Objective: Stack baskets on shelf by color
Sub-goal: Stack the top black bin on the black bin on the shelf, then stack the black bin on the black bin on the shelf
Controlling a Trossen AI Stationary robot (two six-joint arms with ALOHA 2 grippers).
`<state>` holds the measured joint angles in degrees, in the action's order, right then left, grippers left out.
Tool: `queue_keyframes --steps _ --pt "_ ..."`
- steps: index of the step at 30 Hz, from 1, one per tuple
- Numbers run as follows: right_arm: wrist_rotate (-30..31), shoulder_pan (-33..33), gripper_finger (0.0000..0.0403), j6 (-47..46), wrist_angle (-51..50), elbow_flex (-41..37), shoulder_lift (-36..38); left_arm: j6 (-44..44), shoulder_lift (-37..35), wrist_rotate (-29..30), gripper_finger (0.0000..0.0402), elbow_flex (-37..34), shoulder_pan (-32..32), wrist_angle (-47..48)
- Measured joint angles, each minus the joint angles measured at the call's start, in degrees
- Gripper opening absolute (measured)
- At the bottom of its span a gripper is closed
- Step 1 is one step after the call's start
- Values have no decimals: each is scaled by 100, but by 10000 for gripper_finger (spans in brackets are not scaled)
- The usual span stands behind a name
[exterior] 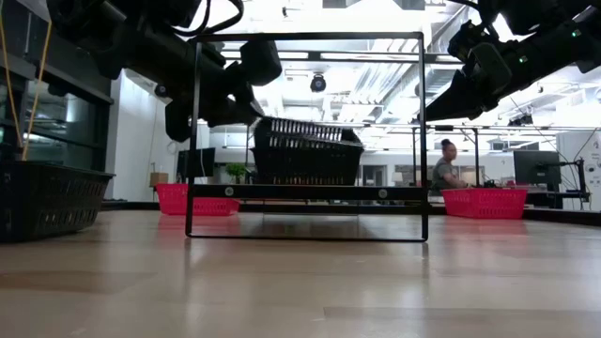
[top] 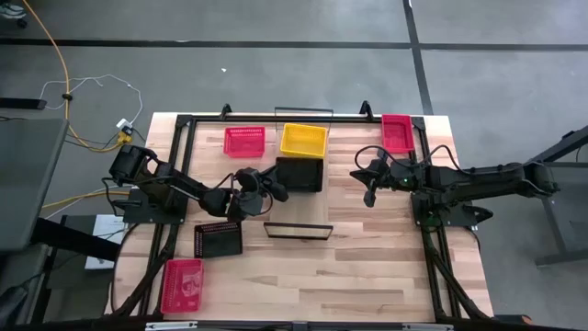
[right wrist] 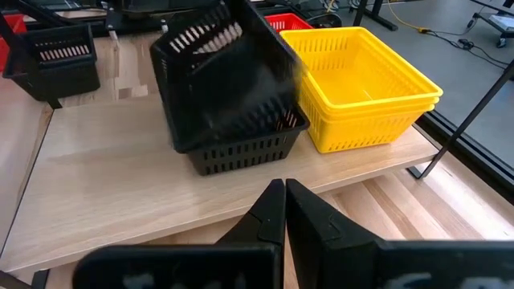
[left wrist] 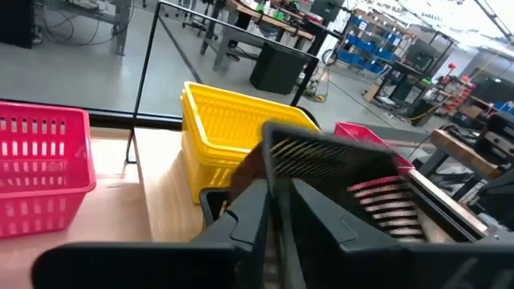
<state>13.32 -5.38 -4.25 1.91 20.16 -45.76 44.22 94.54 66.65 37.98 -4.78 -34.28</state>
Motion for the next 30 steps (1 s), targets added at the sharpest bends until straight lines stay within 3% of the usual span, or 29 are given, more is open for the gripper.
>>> queue_keyframes --steps 11,15,18,20,23,27,30 --pt "0 0 0 -2 3 0 1 -476 -48 2 114 0 15 -16" --pt "2 1 0 -100 6 0 0 -1270 -379 -19 133 -2 28 -8" --pt "1 0 0 -214 54 0 2 -2374 -855 -142 143 -2 25 30" --pt "0 -1 0 -272 122 0 2 -3196 -1268 -536 147 0 9 204" --pt "0 -1 0 -325 274 0 2 -3956 -1995 -1683 147 0 -9 979" --pt "0 -1 0 -290 471 0 2 -3940 -2980 -3237 141 -75 43 2295" --pt "0 -1 0 -288 549 0 2 -3591 -3652 -3646 136 -348 98 2963"
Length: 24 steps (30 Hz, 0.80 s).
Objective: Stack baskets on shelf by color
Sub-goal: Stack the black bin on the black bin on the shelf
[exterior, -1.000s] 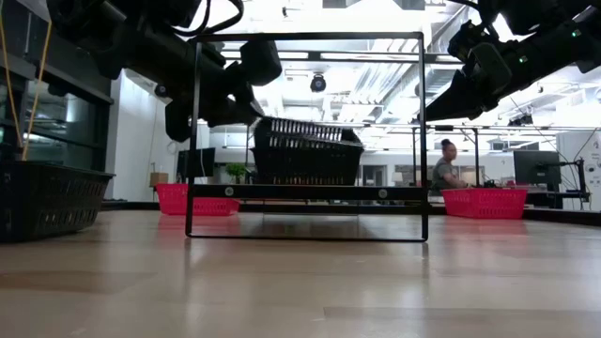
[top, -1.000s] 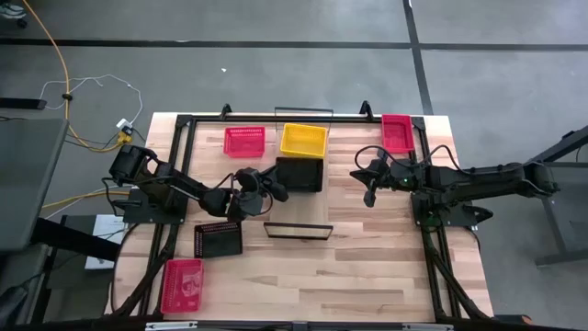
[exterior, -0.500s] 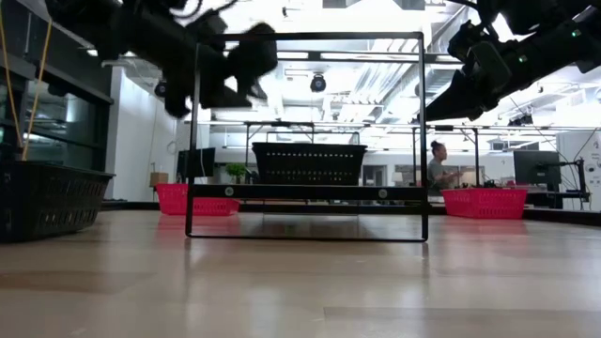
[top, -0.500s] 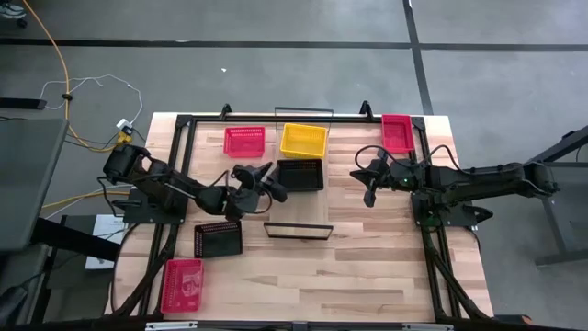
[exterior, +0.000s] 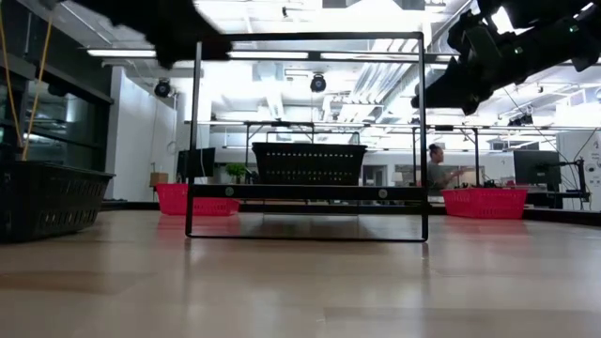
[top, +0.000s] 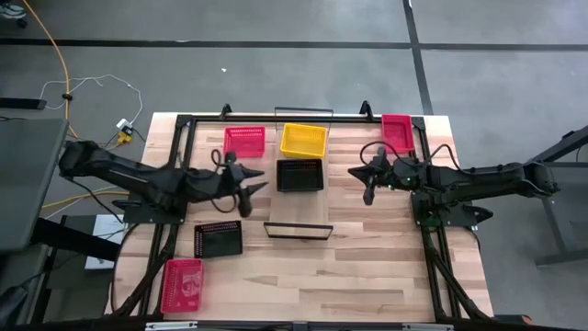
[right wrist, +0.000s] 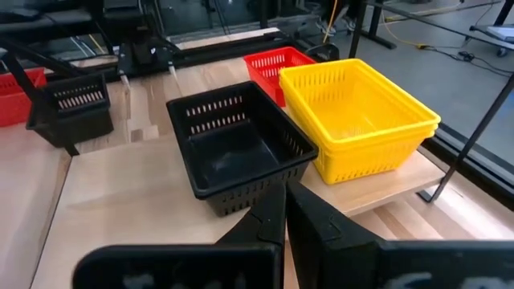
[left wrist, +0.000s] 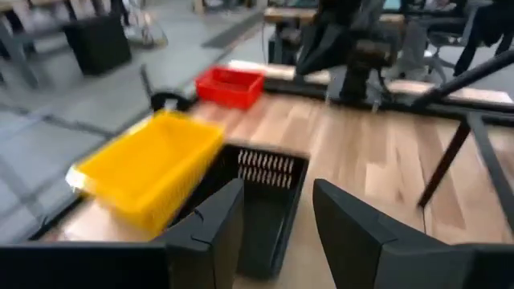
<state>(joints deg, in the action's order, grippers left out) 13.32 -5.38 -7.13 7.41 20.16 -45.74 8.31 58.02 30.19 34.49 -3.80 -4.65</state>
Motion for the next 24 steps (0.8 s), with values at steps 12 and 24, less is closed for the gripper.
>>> queue_keyframes --steps 12,24 --pt "1 0 0 -56 32 0 0 2498 -1266 -2318 131 -410 -17 2825" --pt "1 0 0 -55 58 0 -1 5753 -1069 -2445 131 -410 -1143 3767"
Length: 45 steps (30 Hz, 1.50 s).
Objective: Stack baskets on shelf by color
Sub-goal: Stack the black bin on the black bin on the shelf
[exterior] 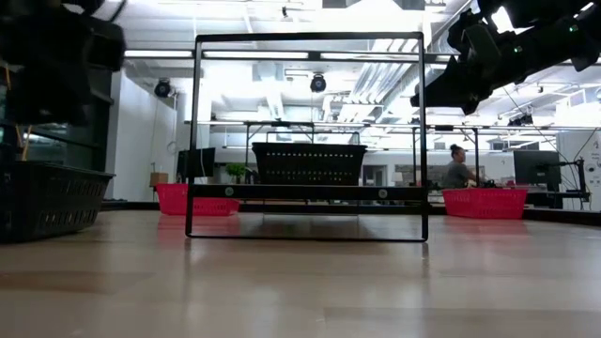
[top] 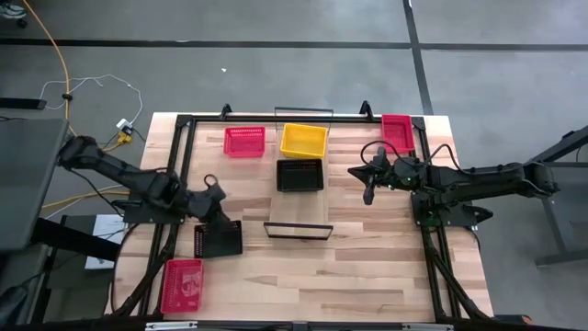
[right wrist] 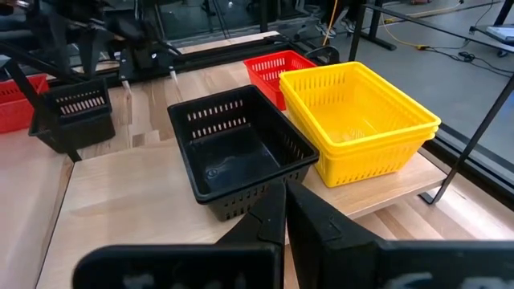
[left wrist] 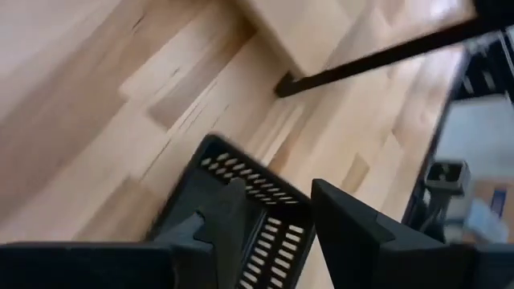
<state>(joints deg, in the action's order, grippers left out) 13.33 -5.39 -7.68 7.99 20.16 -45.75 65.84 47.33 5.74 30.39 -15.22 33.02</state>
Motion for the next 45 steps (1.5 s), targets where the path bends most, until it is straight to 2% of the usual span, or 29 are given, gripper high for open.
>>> queue_keyframes --steps 7,12,16,20,24,36,45 --pt "-1 2 0 15 0 0 1 2422 2 1030 131 0 -1623 562" --pt "-1 0 0 17 0 0 -1 4073 2 1547 131 0 -2792 1116" --pt "-1 2 0 17 0 0 -1 5077 2 1514 131 0 -3459 1565" --pt "-1 1 0 17 0 0 1 5824 18 1072 131 69 -3932 2124" --pt "-1 2 0 7 2 0 0 6398 174 864 131 212 -4231 2760" --pt "-1 0 0 8 5 0 -1 6746 1181 932 131 225 -4258 2608" --pt "-1 2 0 17 8 0 1 6759 1539 1282 131 225 -4203 2325"
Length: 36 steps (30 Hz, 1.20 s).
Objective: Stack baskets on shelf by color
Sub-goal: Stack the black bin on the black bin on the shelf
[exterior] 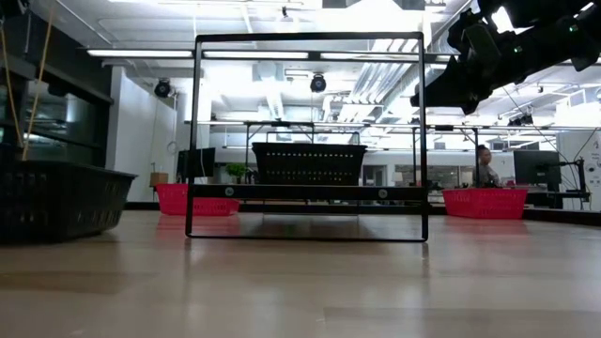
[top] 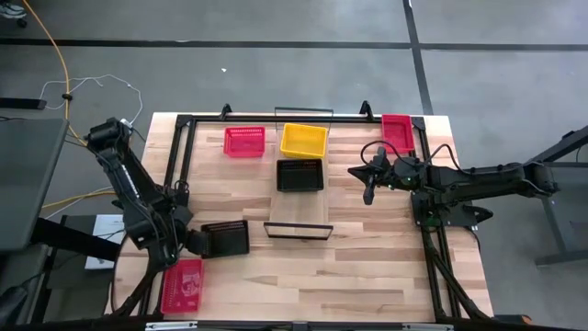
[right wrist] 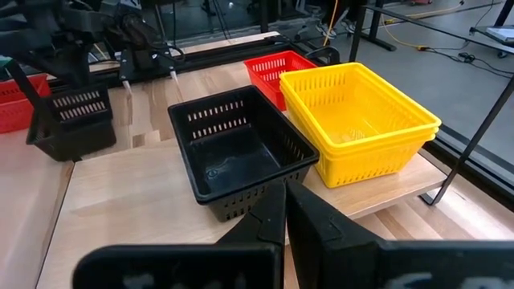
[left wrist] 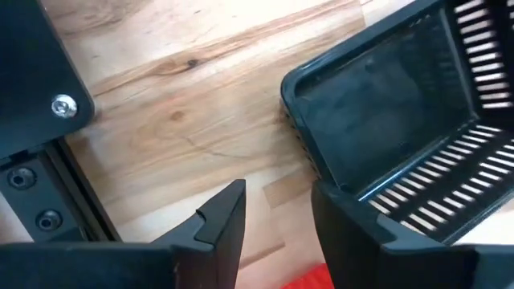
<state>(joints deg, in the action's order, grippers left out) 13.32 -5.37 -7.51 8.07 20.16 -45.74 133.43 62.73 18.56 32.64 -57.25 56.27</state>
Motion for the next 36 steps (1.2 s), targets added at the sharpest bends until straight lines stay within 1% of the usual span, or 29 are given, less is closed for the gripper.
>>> queue_keyframes --steps 4,8,14,19,29,36 --pt "0 0 0 -7 -2 0 0 -40 39 54 131 0 114 -13" --pt "0 0 0 -5 -3 0 -2 -266 -27 338 131 23 200 -2" --pt "0 0 0 -34 -2 0 -2 -315 -214 726 131 41 216 77" --pt "3 -2 0 -36 -6 0 -2 -198 -182 528 131 19 216 44" --pt "3 -1 0 0 -5 0 -2 -97 13 782 131 -7 216 -169" --pt "5 0 0 0 -3 0 -2 -72 356 723 131 -7 300 -392"
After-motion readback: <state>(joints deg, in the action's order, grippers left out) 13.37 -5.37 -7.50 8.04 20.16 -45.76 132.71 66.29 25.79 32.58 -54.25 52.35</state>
